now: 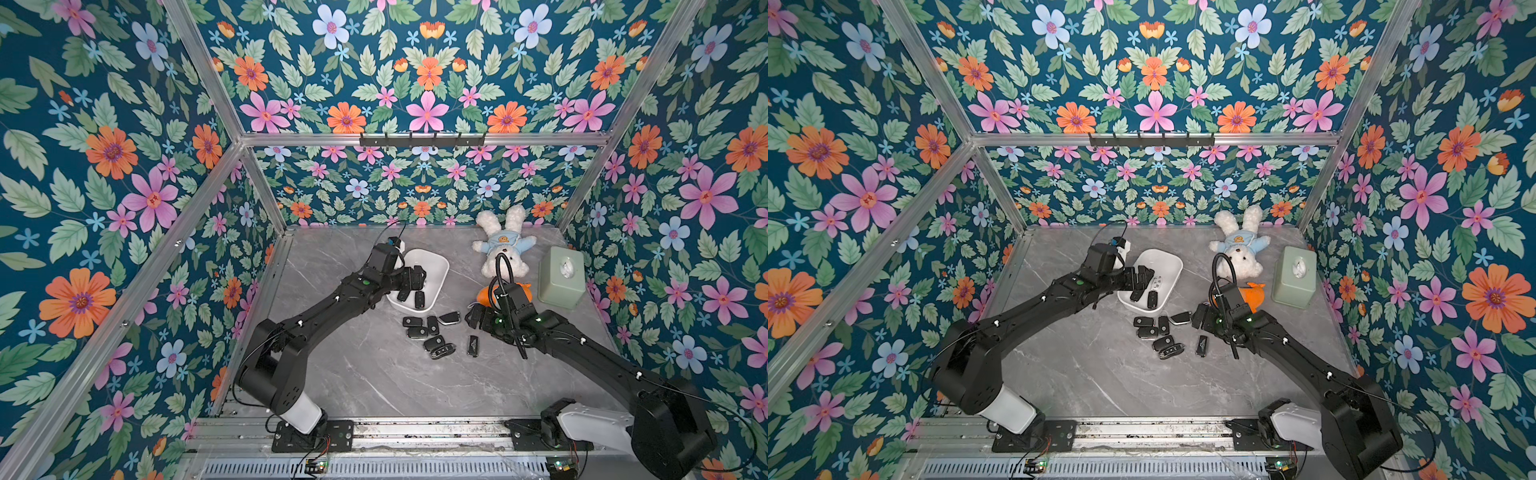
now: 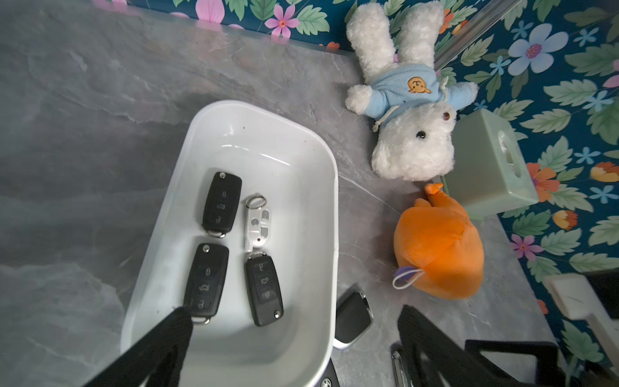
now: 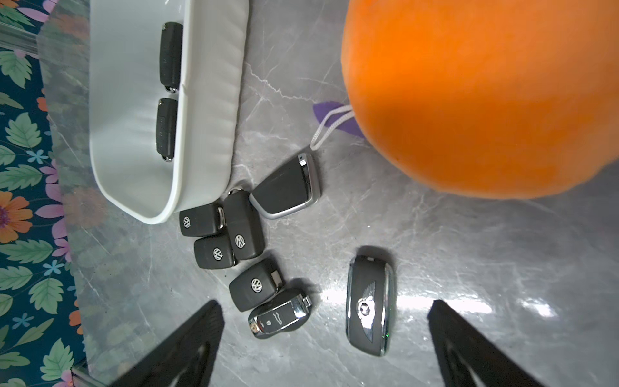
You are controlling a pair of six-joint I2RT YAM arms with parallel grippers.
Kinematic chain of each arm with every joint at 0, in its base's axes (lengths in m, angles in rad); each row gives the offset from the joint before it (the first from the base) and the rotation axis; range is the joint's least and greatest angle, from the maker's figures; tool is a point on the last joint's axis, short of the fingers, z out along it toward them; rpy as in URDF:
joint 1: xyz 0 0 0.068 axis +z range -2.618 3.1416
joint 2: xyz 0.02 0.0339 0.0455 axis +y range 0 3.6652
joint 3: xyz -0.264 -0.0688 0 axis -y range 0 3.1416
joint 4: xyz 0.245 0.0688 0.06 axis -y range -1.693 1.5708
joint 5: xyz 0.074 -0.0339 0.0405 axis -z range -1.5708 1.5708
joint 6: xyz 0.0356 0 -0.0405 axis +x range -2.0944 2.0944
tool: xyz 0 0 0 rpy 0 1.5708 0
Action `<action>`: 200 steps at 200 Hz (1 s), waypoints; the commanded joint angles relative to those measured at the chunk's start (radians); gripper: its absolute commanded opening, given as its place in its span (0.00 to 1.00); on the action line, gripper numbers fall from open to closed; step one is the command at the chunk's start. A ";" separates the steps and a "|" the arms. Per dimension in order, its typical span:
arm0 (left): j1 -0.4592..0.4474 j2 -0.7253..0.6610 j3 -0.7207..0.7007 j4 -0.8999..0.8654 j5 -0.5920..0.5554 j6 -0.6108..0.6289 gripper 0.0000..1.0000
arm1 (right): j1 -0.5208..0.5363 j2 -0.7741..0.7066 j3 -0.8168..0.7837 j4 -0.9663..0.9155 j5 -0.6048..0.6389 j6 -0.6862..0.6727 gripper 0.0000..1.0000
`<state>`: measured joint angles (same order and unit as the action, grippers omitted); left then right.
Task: Place the car key into the storage box
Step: Pick up the car key from the center of the board.
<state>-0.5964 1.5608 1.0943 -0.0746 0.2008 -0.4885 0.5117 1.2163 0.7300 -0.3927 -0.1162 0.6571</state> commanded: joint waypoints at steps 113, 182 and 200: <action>-0.003 -0.185 -0.343 0.258 -0.085 -0.203 1.00 | 0.021 0.169 0.003 -0.039 -0.033 0.051 0.74; -0.002 -0.202 -0.370 0.245 -0.112 -0.210 1.00 | 0.083 0.267 0.081 -0.117 0.079 0.044 0.65; -0.002 -0.200 -0.370 0.236 -0.115 -0.209 1.00 | 0.102 0.296 0.098 -0.134 0.108 0.039 0.64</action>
<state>-0.5991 1.3624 0.7223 0.1562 0.1024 -0.7040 0.5953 1.4853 0.8078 -0.4767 -0.0765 0.7055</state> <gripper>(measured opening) 0.996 0.642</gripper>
